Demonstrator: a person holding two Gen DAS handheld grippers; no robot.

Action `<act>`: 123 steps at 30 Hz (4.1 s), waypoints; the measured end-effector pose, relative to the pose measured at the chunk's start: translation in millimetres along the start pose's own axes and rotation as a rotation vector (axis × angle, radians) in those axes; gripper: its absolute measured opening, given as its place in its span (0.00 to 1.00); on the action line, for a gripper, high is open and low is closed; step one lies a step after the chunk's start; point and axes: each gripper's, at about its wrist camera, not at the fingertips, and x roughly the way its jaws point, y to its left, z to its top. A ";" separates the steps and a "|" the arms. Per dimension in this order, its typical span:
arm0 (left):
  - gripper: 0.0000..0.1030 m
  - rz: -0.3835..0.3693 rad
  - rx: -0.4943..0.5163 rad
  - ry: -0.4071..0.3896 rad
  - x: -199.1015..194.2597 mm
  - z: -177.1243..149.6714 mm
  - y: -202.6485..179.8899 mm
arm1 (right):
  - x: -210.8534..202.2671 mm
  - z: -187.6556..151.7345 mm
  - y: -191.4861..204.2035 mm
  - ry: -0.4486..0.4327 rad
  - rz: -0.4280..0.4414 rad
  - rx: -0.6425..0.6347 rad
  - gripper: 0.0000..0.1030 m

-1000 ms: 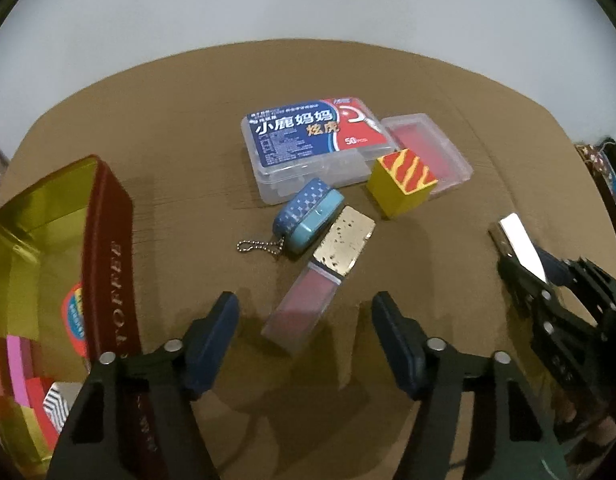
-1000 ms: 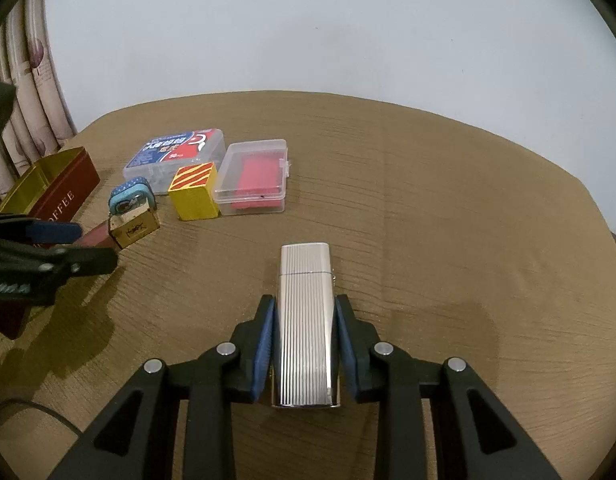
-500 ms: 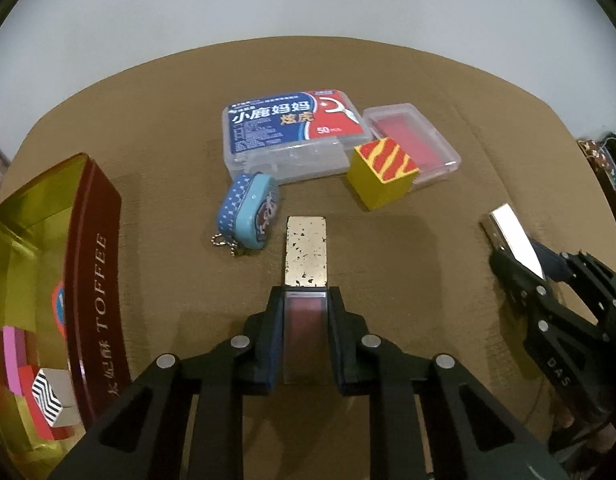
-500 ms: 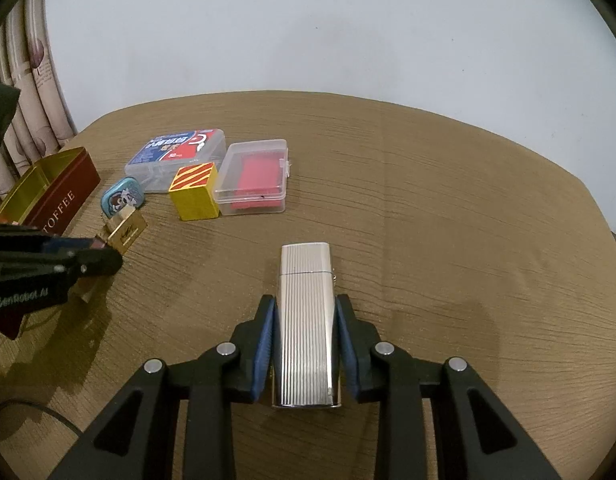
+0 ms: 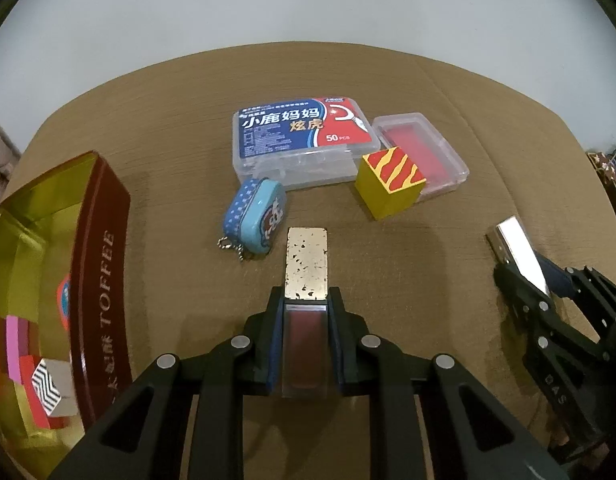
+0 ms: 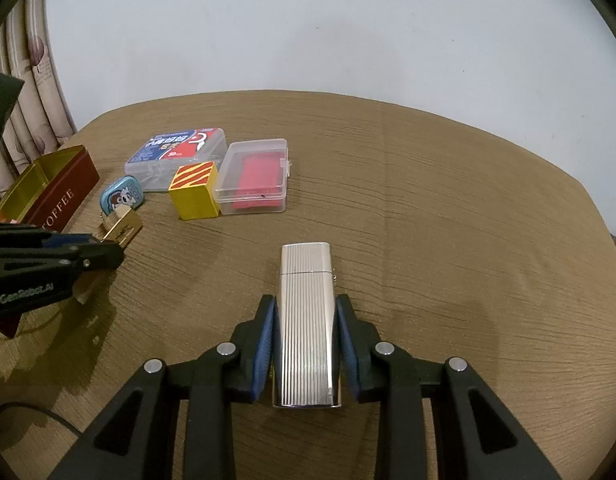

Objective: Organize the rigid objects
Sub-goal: 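Carry the pink tube into the gold tin and open the left tool, then lower the silver ribbed bar into the tin and open the right tool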

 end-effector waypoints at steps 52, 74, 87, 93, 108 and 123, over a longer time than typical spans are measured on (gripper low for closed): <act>0.17 0.261 -0.245 -0.024 -54.2 0.7 196.9 | 6.5 1.0 5.7 0.002 -0.013 -0.008 0.29; 0.17 0.279 -0.272 0.057 -8.8 8.6 228.9 | 7.0 1.6 6.6 0.003 -0.017 -0.009 0.30; 0.44 0.285 -0.217 0.031 -25.6 3.1 212.8 | 6.8 1.5 7.7 0.003 -0.022 -0.013 0.30; 0.51 0.324 -0.150 -0.036 -59.2 -11.1 187.4 | 7.1 2.0 8.1 0.003 -0.024 -0.016 0.30; 0.72 0.399 -0.200 -0.130 -108.0 -65.8 188.5 | 7.2 4.4 17.2 0.013 -0.069 -0.027 0.29; 0.77 0.346 -0.404 -0.134 -116.2 -77.1 237.3 | -17.6 10.8 58.9 0.020 -0.027 -0.021 0.29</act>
